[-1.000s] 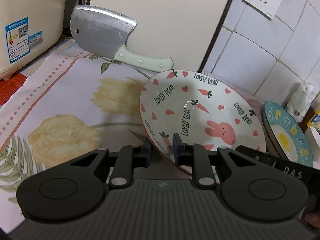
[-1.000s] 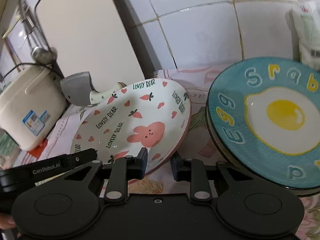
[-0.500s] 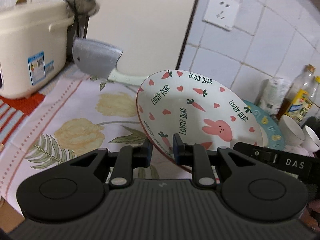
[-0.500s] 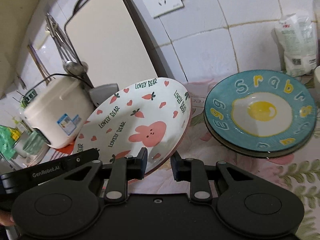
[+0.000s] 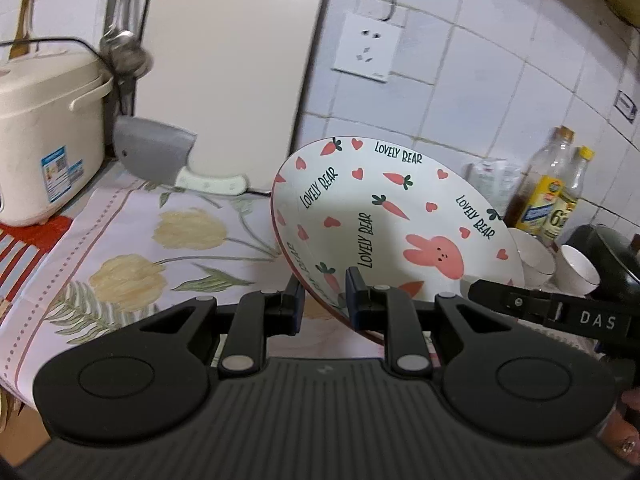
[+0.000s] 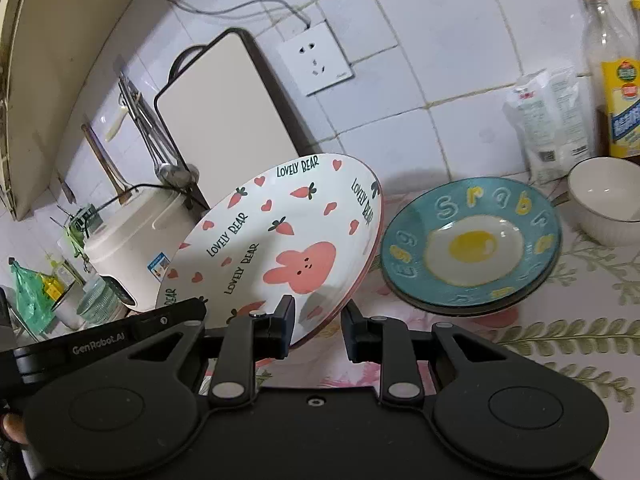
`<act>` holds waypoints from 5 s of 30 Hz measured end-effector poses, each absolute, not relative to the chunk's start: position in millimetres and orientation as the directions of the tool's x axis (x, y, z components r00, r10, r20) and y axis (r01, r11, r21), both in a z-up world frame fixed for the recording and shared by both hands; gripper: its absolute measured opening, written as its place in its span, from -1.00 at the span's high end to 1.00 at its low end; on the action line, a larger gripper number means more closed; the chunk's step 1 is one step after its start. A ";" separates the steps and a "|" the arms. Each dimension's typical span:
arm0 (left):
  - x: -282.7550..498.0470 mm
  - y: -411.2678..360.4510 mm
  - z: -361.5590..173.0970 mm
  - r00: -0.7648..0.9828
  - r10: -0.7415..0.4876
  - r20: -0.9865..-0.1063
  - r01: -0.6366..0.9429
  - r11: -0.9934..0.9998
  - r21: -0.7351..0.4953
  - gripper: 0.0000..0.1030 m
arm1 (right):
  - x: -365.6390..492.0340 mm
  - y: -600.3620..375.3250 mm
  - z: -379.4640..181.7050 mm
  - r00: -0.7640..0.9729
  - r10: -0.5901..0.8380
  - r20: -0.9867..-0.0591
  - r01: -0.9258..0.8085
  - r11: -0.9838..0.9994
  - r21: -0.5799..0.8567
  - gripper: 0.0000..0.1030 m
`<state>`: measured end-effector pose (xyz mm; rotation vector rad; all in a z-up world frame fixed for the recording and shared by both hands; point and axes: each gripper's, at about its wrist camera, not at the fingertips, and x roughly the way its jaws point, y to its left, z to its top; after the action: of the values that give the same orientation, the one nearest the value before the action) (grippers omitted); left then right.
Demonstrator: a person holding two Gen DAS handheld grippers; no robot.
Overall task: Organize plates and bowls
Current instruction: 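Carry the Lovely Bear plate onto the blue plate stack, then open the right tool and withdraw from the plate stack, then move the right tool to the white bowl beside the black pot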
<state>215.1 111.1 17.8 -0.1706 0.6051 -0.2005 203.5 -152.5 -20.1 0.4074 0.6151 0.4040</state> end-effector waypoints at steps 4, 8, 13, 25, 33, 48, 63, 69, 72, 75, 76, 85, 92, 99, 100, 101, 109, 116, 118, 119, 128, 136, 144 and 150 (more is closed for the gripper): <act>215.7 95.1 23.4 0.795 -0.272 -0.542 0.165 0.957 -0.238 0.63 | 196.6 -168.0 -14.0 0.758 0.456 -0.465 -0.225 0.854 0.470 0.42; 223.5 76.6 20.5 0.770 -0.313 -0.556 0.194 0.945 -0.263 0.63 | 195.4 -191.2 -11.3 0.774 0.437 -0.458 -0.201 0.856 0.477 0.42; 234.2 51.5 11.1 0.749 -0.341 -0.568 0.222 0.937 -0.269 0.63 | 198.4 -214.3 -15.3 0.777 0.412 -0.476 -0.163 0.862 0.480 0.42; 281.3 12.6 -26.9 0.690 -0.367 -0.624 0.231 0.928 -0.291 0.62 | 229.3 -244.4 -43.1 0.758 0.357 -0.546 -0.078 0.881 0.466 0.42; 307.3 3.6 -43.3 0.663 -0.365 -0.654 0.226 0.930 -0.290 0.62 | 250.9 -249.9 -59.0 0.735 0.346 -0.583 -0.050 0.885 0.462 0.41; 334.8 -6.0 -62.8 0.616 -0.342 -0.710 0.192 0.939 -0.285 0.62 | 277.9 -243.9 -64.9 0.686 0.294 -0.666 0.006 0.912 0.409 0.40; 341.1 -10.3 -62.8 0.593 -0.300 -0.747 0.196 0.954 -0.227 0.56 | 285.6 -239.8 -70.2 0.724 0.215 -0.655 0.023 0.942 0.335 0.36; 337.0 -13.6 -64.8 0.599 -0.300 -0.742 0.206 0.954 -0.219 0.32 | 286.3 -233.1 -74.1 0.764 0.137 -0.631 0.011 0.974 0.225 0.36; 330.8 -15.6 -66.0 0.612 -0.295 -0.734 0.210 0.955 -0.210 0.14 | 288.4 -231.8 -77.3 0.776 0.108 -0.621 0.014 0.982 0.188 0.37; 321.4 -14.6 -63.2 0.635 -0.293 -0.715 0.216 0.956 -0.200 0.00 | 282.5 -231.8 -76.1 0.795 0.102 -0.598 0.005 0.985 0.174 0.37; 318.2 -13.6 -61.6 0.637 -0.298 -0.711 0.221 0.954 -0.202 0.00 | 278.1 -231.7 -73.2 0.803 0.107 -0.587 -0.007 0.985 0.170 0.37; 277.0 -4.0 -31.4 0.666 -0.320 -0.674 0.254 0.946 -0.199 -0.07 | 225.9 -243.5 -33.8 0.821 0.213 -0.530 -0.115 0.971 0.212 0.36; 229.6 -5.5 0.5 0.695 -0.344 -0.631 0.312 0.935 -0.167 -0.25 | 186.3 -254.2 -8.8 0.807 0.276 -0.522 -0.191 0.959 0.211 0.15; 183.7 -13.7 20.2 0.702 -0.373 -0.607 0.375 0.918 -0.131 -0.35 | 150.7 -265.2 7.7 0.810 0.284 -0.514 -0.225 0.958 0.176 0.06; 178.2 -14.8 22.1 0.701 -0.379 -0.605 0.385 0.914 -0.127 -0.36 | 145.0 -266.8 10.3 0.810 0.284 -0.512 -0.228 0.959 0.170 0.04; 173.3 -15.9 23.8 0.699 -0.384 -0.603 0.392 0.911 -0.126 -0.37 | 140.2 -268.3 12.3 0.811 0.285 -0.511 -0.231 0.958 0.167 0.01; 139.3 -25.5 40.0 0.680 -0.429 -0.595 0.454 0.883 -0.119 -0.54 | 100.5 -278.4 29.3 0.814 0.280 -0.509 -0.257 0.959 0.116 -0.01; 121.8 -43.9 41.6 0.666 -0.446 -0.598 0.491 0.866 -0.098 -0.65 | 68.5 -293.9 35.3 0.824 0.259 -0.505 -0.256 0.964 0.077 -0.20; 119.8 -50.9 40.0 0.657 -0.455 -0.601 0.502 0.859 -0.102 -0.72 | 61.2 -299.8 34.4 0.828 0.247 -0.504 -0.247 0.967 0.069 -0.26; 118.9 -54.8 39.0 0.654 -0.458 -0.602 0.506 0.856 -0.102 -0.75 | 57.3 -302.9 33.3 0.829 0.243 -0.504 -0.244 0.968 0.065 -0.31; 119.7 -105.1 19.4 0.584 -0.483 -0.652 0.565 0.819 -0.100 -0.78 | 31.3 -335.6 10.1 0.830 0.199 -0.521 -0.197 0.979 0.059 -0.61; 128.6 -152.1 -2.6 0.511 -0.529 -0.677 0.639 0.761 -0.112 -0.78 | 24.0 -375.2 -20.6 0.826 0.145 -0.545 -0.115 0.989 0.089 -0.72; 143.6 -185.6 -24.2 0.497 -0.588 -0.638 0.657 0.735 -0.167 -0.78 | 37.1 -403.8 -63.9 0.806 0.082 -0.586 -0.041 0.996 0.084 -0.72; 171.4 -215.8 -46.5 0.461 -0.619 -0.635 0.635 0.730 -0.251 -0.75 | 63.6 -419.6 -96.9 0.790 0.060 -0.611 -0.008 0.996 0.087 -0.73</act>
<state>171.4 -215.8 -46.5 0.0227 0.7720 -0.7719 63.6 -419.6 -96.9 0.0816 0.6599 0.0362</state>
